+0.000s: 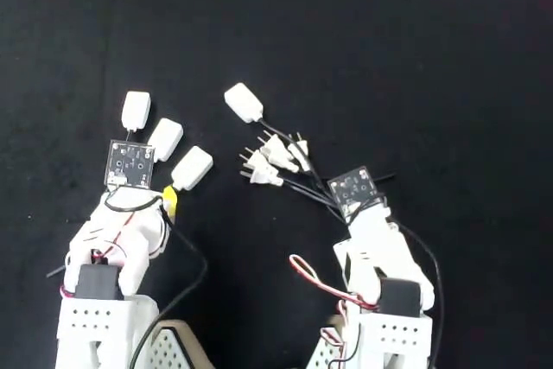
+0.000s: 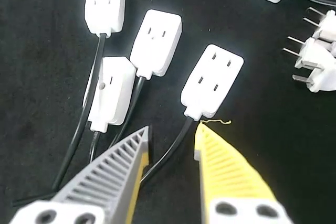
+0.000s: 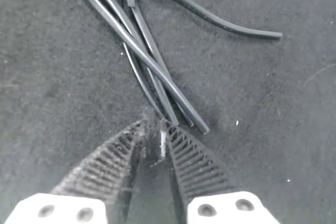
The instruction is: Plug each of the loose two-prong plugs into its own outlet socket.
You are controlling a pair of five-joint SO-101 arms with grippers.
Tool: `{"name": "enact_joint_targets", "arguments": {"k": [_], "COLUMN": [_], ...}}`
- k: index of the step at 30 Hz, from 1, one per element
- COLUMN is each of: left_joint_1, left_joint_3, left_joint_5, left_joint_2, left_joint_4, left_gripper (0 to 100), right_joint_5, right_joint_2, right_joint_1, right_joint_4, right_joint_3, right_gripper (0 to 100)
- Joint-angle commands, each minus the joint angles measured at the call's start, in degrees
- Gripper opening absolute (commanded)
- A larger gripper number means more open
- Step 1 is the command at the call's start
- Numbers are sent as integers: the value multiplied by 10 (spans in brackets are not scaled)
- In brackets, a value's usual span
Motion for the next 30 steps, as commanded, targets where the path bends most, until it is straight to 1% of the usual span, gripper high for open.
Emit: {"name": "enact_joint_targets", "arguments": {"k": [1,6,8,11,15,17,20,24,26,27,30], "left_joint_1": [0,4,5,4,5,17,42,51,50,50,50], "left_joint_3": [-10,-22,-21,-33,-99,-138,-179,-222,-250,-264,-298], "left_joint_5": [6,8,8,8,9,24,25,21,-1,-8,-9], "left_joint_2": [1,2,4,44,180,269,381,474,511,527,574], "left_joint_4": [4,2,-12,-26,-32,-37,-68,-121,-132,-133,-134], "left_gripper": [153,153,153,153,153,153,153,155,184,198,209], "right_joint_5": [-3,-3,-3,-8,-21,-22,-22,-22,-22,-22,-18], "right_joint_2": [-34,-34,-34,-34,-34,-34,-34,-34,-34,-35,-34], "right_joint_1": [-3,-3,-3,-7,-55,-70,-85,-105,-109,-110,-120], "right_joint_4": [3,3,3,3,3,3,3,3,2,-4,-89], "right_joint_3": [0,0,0,0,0,0,0,0,0,0,0], "right_gripper": [40,40,40,40,40,40,40,40,40,40,40]}}
